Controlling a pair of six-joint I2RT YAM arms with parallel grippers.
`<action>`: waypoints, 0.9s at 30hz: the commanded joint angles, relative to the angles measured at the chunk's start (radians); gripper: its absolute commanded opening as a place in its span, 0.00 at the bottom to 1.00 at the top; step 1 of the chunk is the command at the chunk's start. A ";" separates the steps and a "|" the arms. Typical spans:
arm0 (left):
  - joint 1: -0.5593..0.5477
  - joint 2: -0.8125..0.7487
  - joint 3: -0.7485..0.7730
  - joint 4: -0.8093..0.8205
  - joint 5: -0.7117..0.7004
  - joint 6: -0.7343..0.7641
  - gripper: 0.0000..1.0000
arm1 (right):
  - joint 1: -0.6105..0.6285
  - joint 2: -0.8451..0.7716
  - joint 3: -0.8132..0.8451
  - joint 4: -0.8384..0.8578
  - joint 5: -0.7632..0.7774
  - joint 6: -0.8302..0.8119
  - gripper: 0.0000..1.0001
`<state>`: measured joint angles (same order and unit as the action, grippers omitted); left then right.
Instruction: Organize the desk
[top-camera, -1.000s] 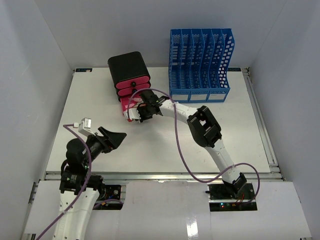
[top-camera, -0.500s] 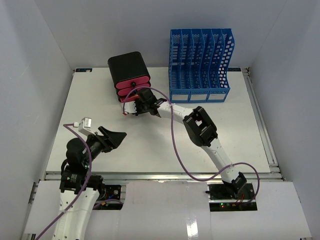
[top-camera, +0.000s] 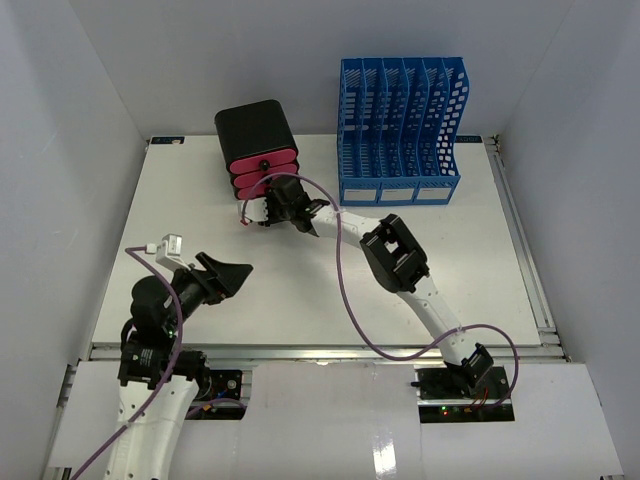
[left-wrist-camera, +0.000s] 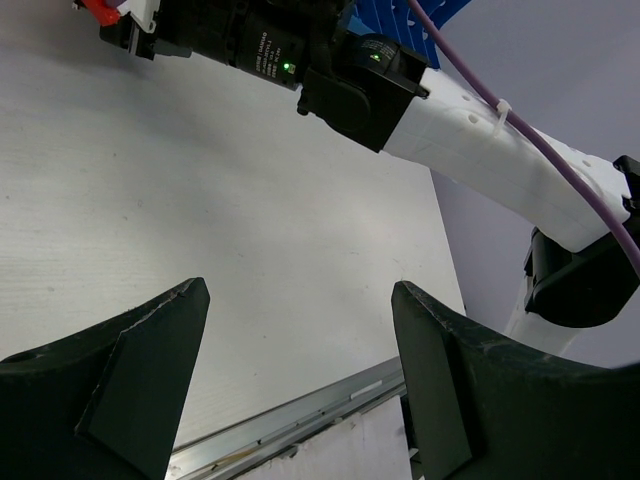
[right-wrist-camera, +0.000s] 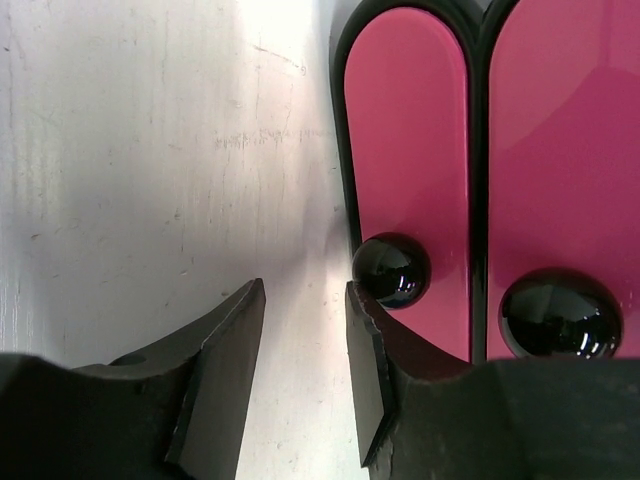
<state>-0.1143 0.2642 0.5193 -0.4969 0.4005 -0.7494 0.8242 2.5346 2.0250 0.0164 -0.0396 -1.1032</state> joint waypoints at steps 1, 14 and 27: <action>0.002 -0.007 0.044 -0.002 0.009 0.009 0.85 | -0.003 -0.130 -0.158 0.058 -0.068 0.032 0.44; 0.002 0.046 -0.026 0.231 0.186 0.019 0.85 | -0.111 -0.946 -0.719 -0.315 -0.449 0.441 0.61; 0.001 0.218 0.033 0.438 0.262 0.079 0.98 | -0.547 -1.483 -1.058 -0.357 -0.663 0.663 0.90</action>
<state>-0.1143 0.4585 0.5100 -0.1679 0.6325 -0.7004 0.3702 1.1743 1.0373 -0.3146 -0.6009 -0.5304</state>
